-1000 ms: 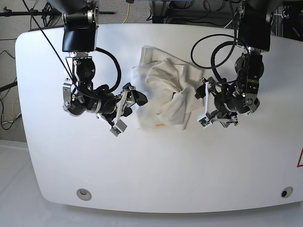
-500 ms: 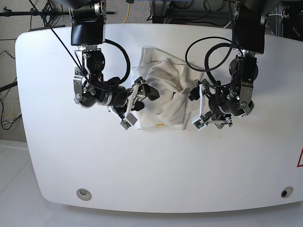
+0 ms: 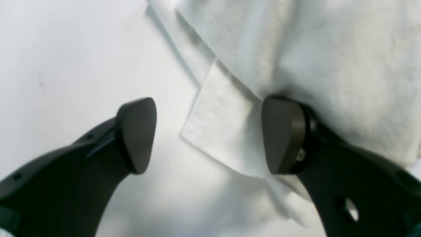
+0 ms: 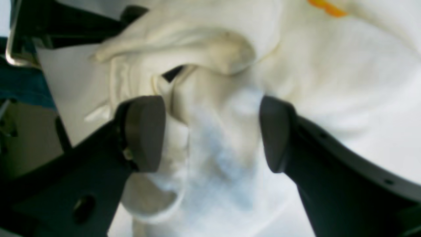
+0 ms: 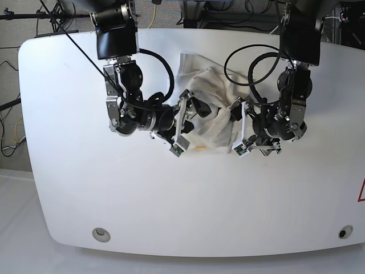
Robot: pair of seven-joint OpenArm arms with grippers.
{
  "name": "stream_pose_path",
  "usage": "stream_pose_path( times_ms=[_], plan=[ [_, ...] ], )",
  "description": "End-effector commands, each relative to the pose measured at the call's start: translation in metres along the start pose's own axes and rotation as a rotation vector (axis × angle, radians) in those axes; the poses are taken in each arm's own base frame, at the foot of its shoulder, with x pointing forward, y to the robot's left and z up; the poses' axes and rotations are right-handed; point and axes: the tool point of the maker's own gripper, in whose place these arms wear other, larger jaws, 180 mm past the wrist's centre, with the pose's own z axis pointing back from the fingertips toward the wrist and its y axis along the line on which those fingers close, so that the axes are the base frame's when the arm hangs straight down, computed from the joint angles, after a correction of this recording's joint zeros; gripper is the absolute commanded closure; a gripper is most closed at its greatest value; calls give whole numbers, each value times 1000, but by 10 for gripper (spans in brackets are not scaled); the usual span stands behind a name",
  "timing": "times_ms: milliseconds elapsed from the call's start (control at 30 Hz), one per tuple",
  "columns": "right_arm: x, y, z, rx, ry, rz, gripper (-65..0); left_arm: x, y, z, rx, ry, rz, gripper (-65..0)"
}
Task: Fold the T-shirt properly
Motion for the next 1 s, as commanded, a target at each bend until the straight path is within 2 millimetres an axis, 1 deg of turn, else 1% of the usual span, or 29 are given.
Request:
stream_pose_path(
  times_ms=[0,167,233,300,500,567,700,833,900,967],
  plan=[
    [33,4,5,13,-76,49,-425,16,8,9,24,-47,-19,-462],
    [41,8,2,22,-80,66,-424,19,7,11,29,-57,-28,-462],
    [29,14,-7,47,-45,60,-427,18,6,11,29,-52,-29,-464],
    [29,14,-8,48,-42,59,-426,19,6,12,33,-55,-31,-464],
    [21,9,-7,42,-30,44,-426,22,8,16,44,-65,-37,-464],
    [6,6,-8,36,-10,15,-427,21,8,14,40,-57,-39,-462],
    [-5,5,-6,33,3,1,-426,21,8,14,41,-54,-40,-463],
    [-11,4,-5,30,12,-4,-426,19,7,13,39,-49,-41,-463],
    [-11,-3,-1,9,18,7,-425,10,-6,7,10,-33,-40,-464],
    [-10,-5,1,3,17,11,-425,8,-9,6,3,-28,-42,-464]
  ],
)
